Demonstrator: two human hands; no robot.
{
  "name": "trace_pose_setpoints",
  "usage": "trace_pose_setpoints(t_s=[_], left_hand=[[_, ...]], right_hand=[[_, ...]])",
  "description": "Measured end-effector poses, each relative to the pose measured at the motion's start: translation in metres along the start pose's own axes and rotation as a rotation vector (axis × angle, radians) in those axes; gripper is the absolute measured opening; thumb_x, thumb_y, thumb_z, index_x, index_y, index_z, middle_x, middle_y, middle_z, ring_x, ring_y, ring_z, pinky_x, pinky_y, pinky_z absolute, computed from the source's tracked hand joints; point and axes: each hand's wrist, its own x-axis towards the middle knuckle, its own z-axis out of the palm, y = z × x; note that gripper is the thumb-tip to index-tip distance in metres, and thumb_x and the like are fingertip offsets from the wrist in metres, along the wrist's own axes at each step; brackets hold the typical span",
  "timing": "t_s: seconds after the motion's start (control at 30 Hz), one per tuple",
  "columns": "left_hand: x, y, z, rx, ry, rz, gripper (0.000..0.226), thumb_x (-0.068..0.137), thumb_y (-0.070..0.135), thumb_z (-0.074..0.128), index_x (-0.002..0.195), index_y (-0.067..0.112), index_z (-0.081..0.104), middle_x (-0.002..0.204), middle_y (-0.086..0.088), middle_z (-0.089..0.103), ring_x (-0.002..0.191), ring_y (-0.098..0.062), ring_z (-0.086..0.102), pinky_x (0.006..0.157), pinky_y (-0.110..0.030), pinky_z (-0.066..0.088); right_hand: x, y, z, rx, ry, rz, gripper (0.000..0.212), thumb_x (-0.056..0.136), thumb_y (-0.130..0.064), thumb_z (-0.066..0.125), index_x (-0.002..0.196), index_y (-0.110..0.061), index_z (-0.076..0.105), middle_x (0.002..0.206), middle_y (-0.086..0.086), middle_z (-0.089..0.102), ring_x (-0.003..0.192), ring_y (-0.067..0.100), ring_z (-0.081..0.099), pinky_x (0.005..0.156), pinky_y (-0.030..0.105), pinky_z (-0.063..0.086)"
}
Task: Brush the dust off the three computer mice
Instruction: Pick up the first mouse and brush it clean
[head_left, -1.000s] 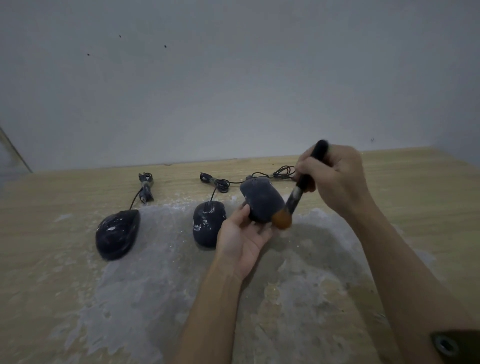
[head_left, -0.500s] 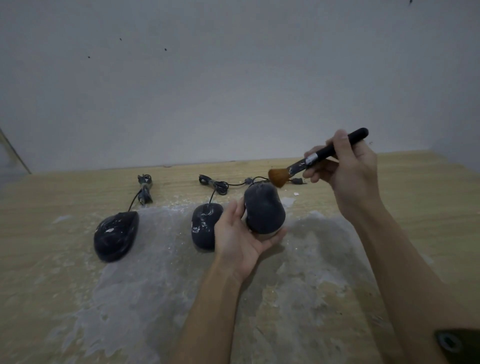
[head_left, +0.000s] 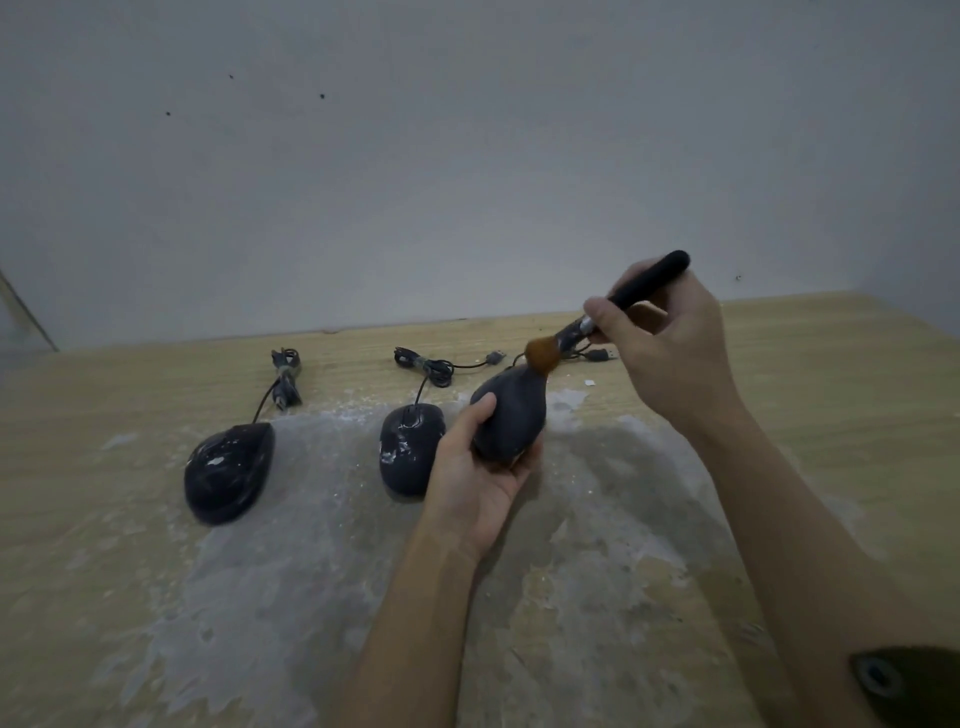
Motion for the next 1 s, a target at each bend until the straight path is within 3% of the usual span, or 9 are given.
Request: trace_pose_setpoints(t_s=[0.13, 0.23, 0.33, 0.43, 0.57, 0.7, 0.8, 0.93, 1.0], left_hand=[[-0.001, 0.0, 0.001, -0.023, -0.01, 0.0, 0.037, 0.09, 0.016, 0.047, 0.125, 0.005, 0.05, 0.1, -0.014, 0.061, 0.085, -0.022, 0.058, 0.054, -0.02, 0.055], [-0.001, -0.001, 0.0, -0.029, 0.003, -0.002, 0.037, 0.089, 0.016, 0.048, 0.125, 0.005, 0.05, 0.102, -0.014, 0.061, 0.086, -0.022, 0.058, 0.054, -0.021, 0.055], [-0.001, 0.0, 0.0, -0.034, 0.005, 0.001, 0.033, 0.09, 0.017, 0.048, 0.121, 0.006, 0.052, 0.1, -0.014, 0.061, 0.084, -0.021, 0.058, 0.054, -0.02, 0.055], [-0.002, -0.001, 0.0, -0.035, -0.001, 0.003, 0.033, 0.09, 0.017, 0.048, 0.121, 0.007, 0.051, 0.103, -0.014, 0.061, 0.086, -0.021, 0.059, 0.055, -0.02, 0.055], [-0.001, -0.004, 0.0, 0.015, -0.001, 0.018, 0.034, 0.092, 0.02, 0.045, 0.121, 0.005, 0.052, 0.104, -0.015, 0.06, 0.087, -0.019, 0.058, 0.056, -0.019, 0.055], [-0.001, -0.005, 0.001, 0.043, -0.003, 0.024, 0.024, 0.092, 0.019, 0.045, 0.111, 0.009, 0.056, 0.102, -0.013, 0.061, 0.09, -0.02, 0.058, 0.057, -0.021, 0.055], [-0.003, -0.006, 0.001, 0.094, -0.003, 0.035, 0.019, 0.092, 0.018, 0.043, 0.1, 0.012, 0.059, 0.099, -0.011, 0.063, 0.091, -0.019, 0.059, 0.065, -0.024, 0.051], [-0.002, -0.007, 0.003, 0.097, -0.009, 0.016, 0.016, 0.092, 0.017, 0.046, 0.101, 0.013, 0.058, 0.104, -0.011, 0.061, 0.094, -0.02, 0.058, 0.064, -0.024, 0.051], [-0.002, -0.006, 0.002, 0.086, -0.013, 0.015, 0.018, 0.092, 0.019, 0.046, 0.103, 0.012, 0.058, 0.103, -0.012, 0.061, 0.093, -0.021, 0.058, 0.064, -0.023, 0.054]], right_hand=[[0.0, -0.001, -0.006, 0.147, -0.172, 0.121, 0.015, 0.08, -0.001, 0.064, 0.081, -0.011, 0.053, 0.076, 0.005, 0.059, 0.07, 0.015, 0.067, 0.068, 0.032, 0.058], [0.0, 0.0, -0.006, 0.038, -0.123, 0.043, 0.017, 0.081, -0.003, 0.065, 0.079, -0.015, 0.053, 0.075, 0.004, 0.059, 0.075, 0.023, 0.066, 0.073, 0.041, 0.058], [-0.003, -0.003, -0.001, 0.122, -0.238, 0.098, 0.019, 0.08, 0.001, 0.064, 0.078, -0.014, 0.053, 0.075, 0.005, 0.059, 0.072, 0.02, 0.065, 0.073, 0.038, 0.058], [-0.002, -0.004, 0.0, 0.036, -0.185, 0.028, 0.02, 0.08, -0.001, 0.065, 0.077, -0.016, 0.053, 0.074, 0.005, 0.059, 0.073, 0.023, 0.065, 0.074, 0.042, 0.058], [-0.002, -0.008, 0.003, 0.068, -0.335, 0.068, 0.015, 0.079, 0.0, 0.066, 0.081, -0.01, 0.054, 0.074, 0.006, 0.059, 0.069, 0.021, 0.065, 0.07, 0.038, 0.057], [-0.002, -0.01, 0.004, -0.022, -0.268, -0.008, 0.014, 0.079, -0.002, 0.066, 0.081, -0.007, 0.053, 0.073, 0.008, 0.059, 0.069, 0.024, 0.066, 0.073, 0.044, 0.058], [-0.001, -0.01, -0.001, 0.001, -0.359, 0.056, 0.014, 0.079, -0.001, 0.066, 0.079, -0.008, 0.054, 0.074, 0.009, 0.059, 0.067, 0.019, 0.065, 0.07, 0.039, 0.057], [0.002, -0.009, -0.006, -0.061, -0.239, -0.011, 0.012, 0.08, -0.004, 0.066, 0.082, -0.004, 0.054, 0.077, 0.013, 0.058, 0.072, 0.027, 0.066, 0.069, 0.04, 0.059], [0.0, -0.011, -0.006, 0.03, -0.373, 0.075, 0.012, 0.079, -0.003, 0.066, 0.081, -0.004, 0.055, 0.076, 0.015, 0.058, 0.069, 0.024, 0.065, 0.064, 0.033, 0.057]])
